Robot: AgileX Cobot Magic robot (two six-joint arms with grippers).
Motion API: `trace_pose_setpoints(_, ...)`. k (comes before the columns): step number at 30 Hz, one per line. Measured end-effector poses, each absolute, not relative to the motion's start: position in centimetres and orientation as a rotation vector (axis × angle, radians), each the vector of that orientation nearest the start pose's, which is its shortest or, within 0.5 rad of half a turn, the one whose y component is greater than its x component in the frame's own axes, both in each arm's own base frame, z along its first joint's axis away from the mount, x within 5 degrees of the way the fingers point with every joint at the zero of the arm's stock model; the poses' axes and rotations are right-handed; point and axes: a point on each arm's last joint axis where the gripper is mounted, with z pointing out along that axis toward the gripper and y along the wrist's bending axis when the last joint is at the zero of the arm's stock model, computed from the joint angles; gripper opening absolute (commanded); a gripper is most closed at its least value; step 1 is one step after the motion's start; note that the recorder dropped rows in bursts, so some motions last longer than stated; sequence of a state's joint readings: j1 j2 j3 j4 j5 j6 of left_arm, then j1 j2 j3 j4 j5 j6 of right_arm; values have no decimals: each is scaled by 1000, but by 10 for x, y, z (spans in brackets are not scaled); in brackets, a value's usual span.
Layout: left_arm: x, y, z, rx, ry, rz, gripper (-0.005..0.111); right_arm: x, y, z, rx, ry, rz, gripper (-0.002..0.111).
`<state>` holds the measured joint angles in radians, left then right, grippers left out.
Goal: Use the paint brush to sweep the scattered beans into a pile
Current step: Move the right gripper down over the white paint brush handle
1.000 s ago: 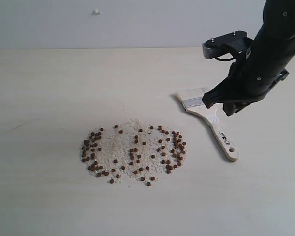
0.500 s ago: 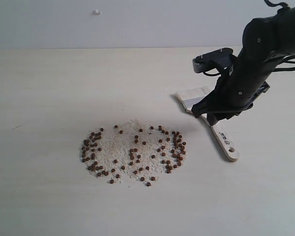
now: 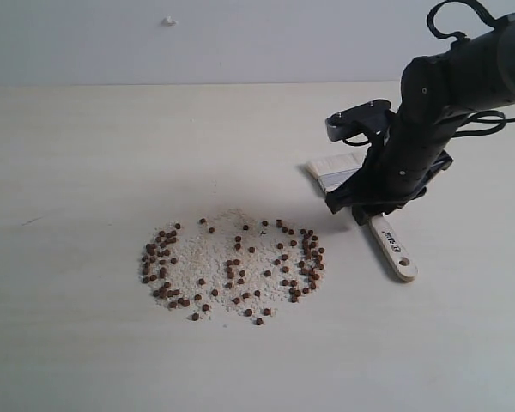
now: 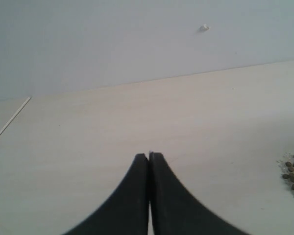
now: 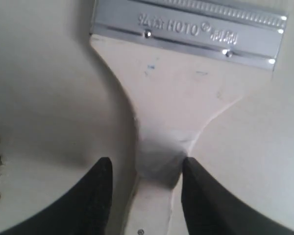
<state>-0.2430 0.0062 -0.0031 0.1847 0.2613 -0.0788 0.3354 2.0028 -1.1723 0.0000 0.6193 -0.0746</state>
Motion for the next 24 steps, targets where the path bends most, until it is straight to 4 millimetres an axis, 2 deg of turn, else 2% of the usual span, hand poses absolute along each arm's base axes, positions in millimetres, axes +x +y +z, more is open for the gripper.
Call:
trace_pose_setpoints(14,55,-9,191,263,1724,-64,0,357,125,127,-456,2991,43,43)
trace_pose_setpoints(24,55,-9,191,263,1724,-64,0,355,124,122,-424,3030,33,43)
